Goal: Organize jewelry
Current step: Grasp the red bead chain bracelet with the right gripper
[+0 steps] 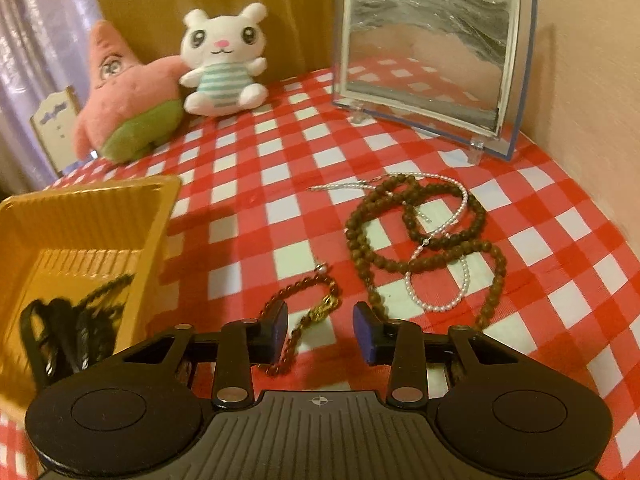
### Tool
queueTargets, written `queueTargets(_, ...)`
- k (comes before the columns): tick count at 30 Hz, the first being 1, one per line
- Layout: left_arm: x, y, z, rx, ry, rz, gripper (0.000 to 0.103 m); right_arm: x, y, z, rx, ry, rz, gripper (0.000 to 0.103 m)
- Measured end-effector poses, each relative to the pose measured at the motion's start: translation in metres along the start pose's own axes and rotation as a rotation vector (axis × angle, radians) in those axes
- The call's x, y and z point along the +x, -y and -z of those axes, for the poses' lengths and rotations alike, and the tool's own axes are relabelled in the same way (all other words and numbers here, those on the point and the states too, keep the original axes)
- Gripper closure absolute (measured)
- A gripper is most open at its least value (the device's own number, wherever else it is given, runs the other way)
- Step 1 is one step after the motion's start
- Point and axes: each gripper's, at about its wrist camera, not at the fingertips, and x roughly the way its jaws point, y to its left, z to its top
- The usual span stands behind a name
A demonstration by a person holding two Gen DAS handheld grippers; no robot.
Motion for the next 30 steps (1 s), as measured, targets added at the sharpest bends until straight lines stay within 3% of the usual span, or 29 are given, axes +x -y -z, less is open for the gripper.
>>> queueTargets(5,0.000,0.000,0.000,0.000,0.000,0.000,0.086,0.008,-0.010,0.002,-0.105,0.049,0.040,0.066)
queueTargets(9,0.000,0.000,0.000,0.000,-0.001,-0.001,0.086,0.011,-0.019,0.011,-0.236,0.073,0.061,0.076)
queueTargets(12,0.000,-0.001,0.000,0.000,0.000,-0.001,0.086,0.011,-0.022,0.015,-0.276,0.079,0.043,0.091)
queueTargets(14,0.000,-0.001,0.001,0.001,-0.001,-0.001,0.086,0.010,-0.025,0.018,-0.295,0.076,0.036,0.093)
queueTargets(19,0.000,-0.001,0.001,0.000,-0.001,-0.001,0.086,0.002,-0.023,0.021,-0.285,0.047,-0.022,0.097)
queueTargets(30,0.000,-0.001,0.001,0.001,-0.001,0.000,0.086,-0.046,0.000,0.013,-0.167,0.073,-0.105,0.097)
